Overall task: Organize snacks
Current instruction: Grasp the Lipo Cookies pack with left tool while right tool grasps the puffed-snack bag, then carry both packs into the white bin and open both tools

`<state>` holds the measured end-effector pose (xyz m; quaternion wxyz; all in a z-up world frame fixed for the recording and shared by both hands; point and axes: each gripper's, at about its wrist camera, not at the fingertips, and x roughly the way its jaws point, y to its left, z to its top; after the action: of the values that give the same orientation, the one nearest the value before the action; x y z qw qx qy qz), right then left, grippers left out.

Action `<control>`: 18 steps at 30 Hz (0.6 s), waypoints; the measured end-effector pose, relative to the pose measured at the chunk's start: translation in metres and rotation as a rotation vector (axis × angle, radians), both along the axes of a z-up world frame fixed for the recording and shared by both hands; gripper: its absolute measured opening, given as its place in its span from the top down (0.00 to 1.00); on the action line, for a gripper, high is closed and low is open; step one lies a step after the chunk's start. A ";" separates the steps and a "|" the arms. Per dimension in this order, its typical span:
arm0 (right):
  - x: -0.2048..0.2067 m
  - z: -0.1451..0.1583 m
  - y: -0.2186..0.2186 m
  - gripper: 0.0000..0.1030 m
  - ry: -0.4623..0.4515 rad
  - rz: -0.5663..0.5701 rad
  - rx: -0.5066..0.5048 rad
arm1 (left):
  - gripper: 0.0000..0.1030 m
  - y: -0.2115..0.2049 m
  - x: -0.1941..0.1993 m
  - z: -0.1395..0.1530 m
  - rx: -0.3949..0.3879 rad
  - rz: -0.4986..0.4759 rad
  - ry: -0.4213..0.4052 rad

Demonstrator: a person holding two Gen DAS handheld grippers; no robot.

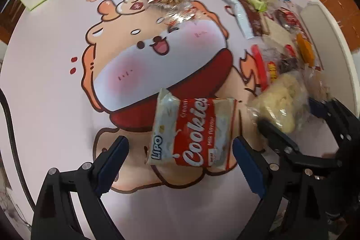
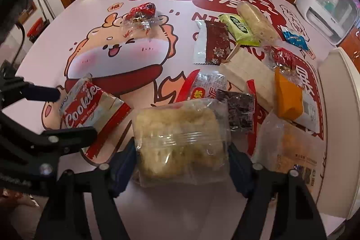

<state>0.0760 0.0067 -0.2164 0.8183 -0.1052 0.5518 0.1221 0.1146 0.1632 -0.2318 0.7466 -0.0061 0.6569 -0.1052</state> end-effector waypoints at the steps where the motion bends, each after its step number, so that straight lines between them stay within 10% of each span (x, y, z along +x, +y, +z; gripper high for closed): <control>1: -0.001 0.000 -0.001 0.31 -0.001 -0.003 -0.004 | 0.10 0.000 0.001 0.000 0.011 -0.001 -0.010; 7: -0.004 0.002 -0.013 0.32 -0.010 -0.029 -0.001 | 0.10 -0.005 0.004 -0.004 0.047 -0.008 -0.027; 11: -0.007 0.004 -0.016 0.32 -0.006 -0.044 0.018 | 0.53 -0.013 0.000 0.005 0.090 -0.044 -0.106; 18: -0.013 0.013 -0.020 0.33 -0.024 -0.073 0.037 | 0.55 -0.012 -0.011 0.012 0.099 -0.075 -0.146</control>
<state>0.0627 -0.0131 -0.2032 0.8305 -0.0710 0.5432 0.1009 0.1041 0.1512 -0.2198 0.7875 0.0630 0.6047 -0.1006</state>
